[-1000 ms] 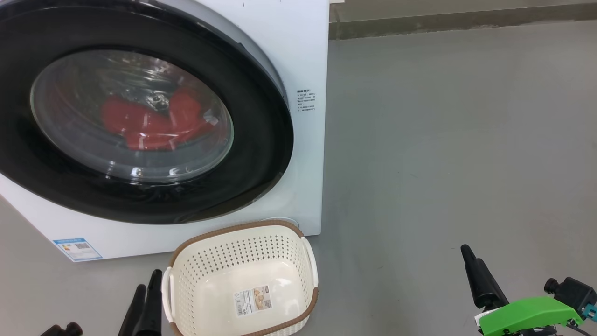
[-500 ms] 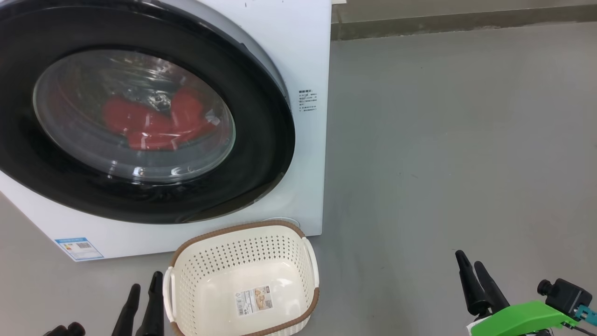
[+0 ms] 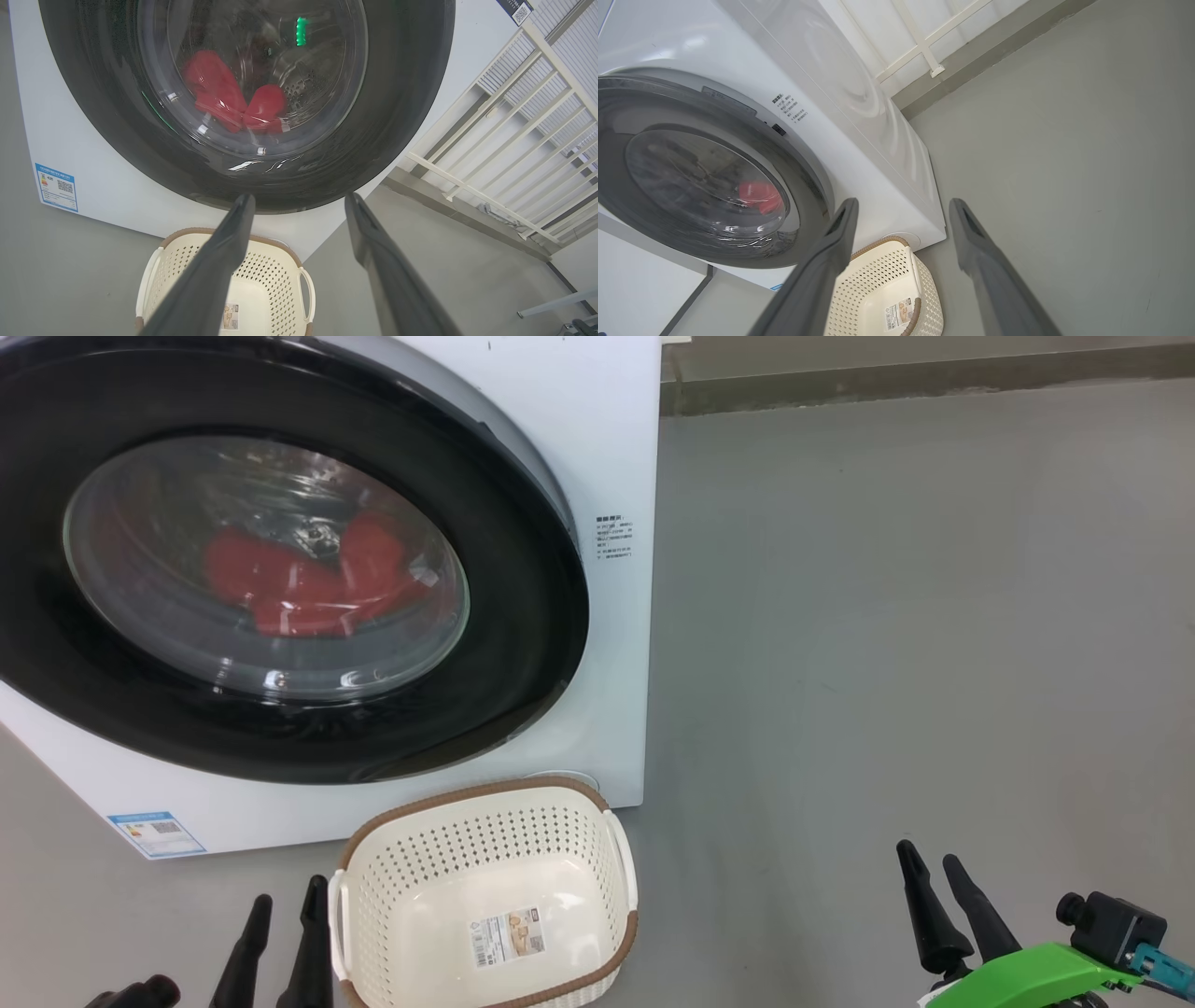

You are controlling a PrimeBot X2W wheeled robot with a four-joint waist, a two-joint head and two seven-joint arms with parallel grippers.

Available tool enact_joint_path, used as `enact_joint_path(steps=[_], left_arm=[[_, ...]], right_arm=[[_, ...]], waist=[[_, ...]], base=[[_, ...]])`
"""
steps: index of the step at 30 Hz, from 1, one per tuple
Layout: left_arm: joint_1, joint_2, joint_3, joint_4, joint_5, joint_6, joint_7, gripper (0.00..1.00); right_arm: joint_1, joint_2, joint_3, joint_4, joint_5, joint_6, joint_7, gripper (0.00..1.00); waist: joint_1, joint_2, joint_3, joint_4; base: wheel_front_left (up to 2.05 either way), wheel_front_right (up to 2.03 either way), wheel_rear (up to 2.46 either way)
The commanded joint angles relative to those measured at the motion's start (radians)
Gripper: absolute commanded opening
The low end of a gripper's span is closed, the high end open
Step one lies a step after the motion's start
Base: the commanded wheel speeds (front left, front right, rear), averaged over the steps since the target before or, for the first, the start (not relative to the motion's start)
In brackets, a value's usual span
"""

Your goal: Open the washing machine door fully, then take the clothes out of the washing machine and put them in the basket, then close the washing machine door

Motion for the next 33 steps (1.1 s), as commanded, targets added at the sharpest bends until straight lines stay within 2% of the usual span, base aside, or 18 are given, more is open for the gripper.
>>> enact_joint_path(steps=[1,24,33], left_arm=[[-0.004,0.015,0.025,-0.032,0.029,-0.005,-0.014,1.00],[0.012,0.024,0.030,-0.040,0.290,-0.006,-0.082,1.00],[0.020,0.023,0.039,-0.038,0.359,-0.007,-0.106,1.00]], right_arm=[[-0.005,-0.014,0.019,-0.028,-0.024,0.000,-0.016,1.00],[0.015,-0.019,0.050,-0.043,-0.250,0.001,-0.083,1.00],[0.022,-0.016,0.037,-0.048,-0.314,0.001,-0.107,1.00]], waist=[[-0.0001,0.0000,0.001,0.000],[-0.0001,0.0000,0.015,-0.002],[-0.0001,0.0000,0.020,-0.002]], base=[[0.00,0.00,0.00],[0.00,0.00,0.00],[0.00,0.00,0.00]])
